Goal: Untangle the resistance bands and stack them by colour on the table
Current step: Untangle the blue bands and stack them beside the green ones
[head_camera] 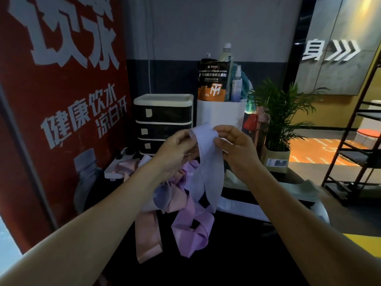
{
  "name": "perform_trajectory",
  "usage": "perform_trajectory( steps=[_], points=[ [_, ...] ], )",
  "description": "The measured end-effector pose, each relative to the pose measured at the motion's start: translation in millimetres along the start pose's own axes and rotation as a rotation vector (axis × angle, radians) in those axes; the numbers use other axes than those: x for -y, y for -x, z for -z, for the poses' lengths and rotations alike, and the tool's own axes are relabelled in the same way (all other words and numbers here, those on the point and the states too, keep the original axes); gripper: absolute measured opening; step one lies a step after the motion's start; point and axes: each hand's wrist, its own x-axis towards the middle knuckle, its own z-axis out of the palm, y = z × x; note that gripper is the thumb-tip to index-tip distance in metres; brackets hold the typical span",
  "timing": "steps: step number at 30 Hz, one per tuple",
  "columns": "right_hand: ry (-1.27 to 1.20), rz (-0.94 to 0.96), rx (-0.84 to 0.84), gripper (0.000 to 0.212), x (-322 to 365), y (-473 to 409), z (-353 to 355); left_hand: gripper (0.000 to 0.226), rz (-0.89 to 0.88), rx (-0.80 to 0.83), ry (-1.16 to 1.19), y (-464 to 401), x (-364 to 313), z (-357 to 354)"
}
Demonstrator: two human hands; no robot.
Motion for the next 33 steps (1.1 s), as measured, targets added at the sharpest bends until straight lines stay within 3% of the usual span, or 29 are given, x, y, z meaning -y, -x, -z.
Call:
perform_trajectory(
  steps=[6,14,17,20,23,27,30,33],
  points=[
    [0.208,0.002,-0.013,0.020,16,18,15,0.012,-0.043,-0.084,0.103,13,-15,-12],
    [0.466,0.088,0.019,0.012,32,33,29,0.017,-0.159,-0.099,0.054,29,-28,-22],
    [0.481,0.096,-0.004,0.021,43,35,29,0.016,-0.203,-0.052,0.029,35,-34,-26],
    [0.299,0.001,0.025,0.018,56,36,27,0.017,-0.229,0.013,-0.025,40,-42,-28],
    [0.193,-0.049,0.064,0.017,65,34,26,0.017,-0.126,0.140,-0.028,43,-45,-31],
    [0.297,-0.006,0.004,0.026,69,32,27,0.005,0.040,0.302,0.018,47,-44,-37],
    [0.274,-0.017,0.025,0.031,70,38,34,0.045,0.114,0.371,-0.029,45,-41,-31],
    [0.346,0.013,0.134,0.031,70,45,46,0.064,0.202,0.480,-0.013,45,-41,-19]
  ],
)
